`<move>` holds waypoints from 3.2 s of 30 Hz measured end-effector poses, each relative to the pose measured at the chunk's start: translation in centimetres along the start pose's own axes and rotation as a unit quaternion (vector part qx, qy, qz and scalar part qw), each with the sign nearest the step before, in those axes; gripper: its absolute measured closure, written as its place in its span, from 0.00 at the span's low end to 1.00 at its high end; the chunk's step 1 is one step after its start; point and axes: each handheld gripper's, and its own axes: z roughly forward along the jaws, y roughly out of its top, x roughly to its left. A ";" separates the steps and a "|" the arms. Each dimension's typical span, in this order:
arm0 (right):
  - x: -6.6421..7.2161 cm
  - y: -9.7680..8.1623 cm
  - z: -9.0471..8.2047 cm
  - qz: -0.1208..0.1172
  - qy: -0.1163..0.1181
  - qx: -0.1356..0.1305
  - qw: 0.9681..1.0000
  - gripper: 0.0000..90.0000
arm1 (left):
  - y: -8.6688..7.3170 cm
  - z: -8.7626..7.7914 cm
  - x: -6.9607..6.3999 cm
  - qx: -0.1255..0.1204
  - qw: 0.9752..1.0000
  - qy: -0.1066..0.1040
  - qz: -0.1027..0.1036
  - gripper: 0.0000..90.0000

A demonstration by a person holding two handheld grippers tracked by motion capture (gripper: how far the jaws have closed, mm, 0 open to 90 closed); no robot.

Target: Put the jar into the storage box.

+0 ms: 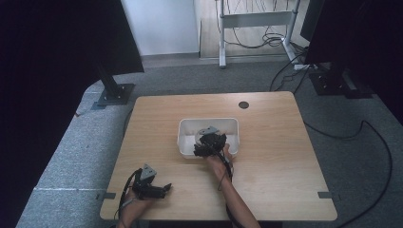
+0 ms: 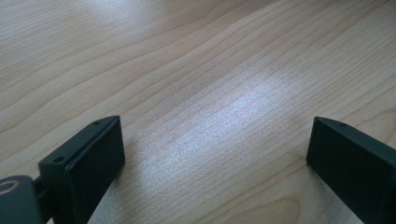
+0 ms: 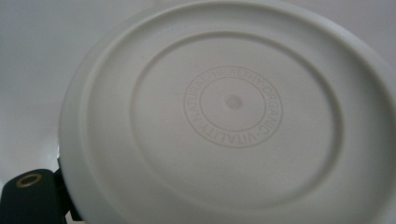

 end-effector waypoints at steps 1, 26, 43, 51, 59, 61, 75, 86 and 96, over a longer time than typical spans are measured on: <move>0.0 0.0 0.0 0.001 0.000 0.000 1.000 0.11 | 0.0 0.0 0.0 0.000 1.000 0.000 0.000 0.04; -0.2 0.9 -0.9 -0.004 0.008 -0.001 1.000 0.01 | 0.0 0.0 0.0 0.001 1.000 0.000 0.000 0.04; -0.5 0.4 -2.5 -0.023 0.029 -0.015 0.999 0.01 | 0.0 0.0 0.0 0.001 1.000 0.000 0.001 0.04; -0.8 0.3 -3.7 -0.023 0.044 -0.023 0.999 0.02 | 0.0 0.0 0.0 0.001 1.000 0.000 0.000 0.04; -1.1 0.2 -4.8 -0.029 0.049 -0.024 0.998 0.02 | 0.0 0.0 0.0 0.001 1.000 0.001 -0.001 0.04; -1.2 0.0 -5.0 -0.027 0.054 -0.025 0.998 0.03 | 0.0 0.0 0.0 0.001 1.000 0.001 -0.001 0.04; -1.9 -1.0 -6.6 -0.055 0.079 -0.022 0.995 0.05 | 0.0 0.0 -0.1 0.001 1.000 0.003 -0.002 0.04; -2.4 -1.5 -8.3 -0.067 0.092 -0.029 0.993 0.04 | 0.0 0.0 0.0 0.001 1.000 0.003 -0.002 0.04; -3.2 -2.5 -9.5 -0.073 0.099 -0.033 0.992 0.04 | 0.0 0.0 0.0 0.001 1.000 0.003 -0.001 0.04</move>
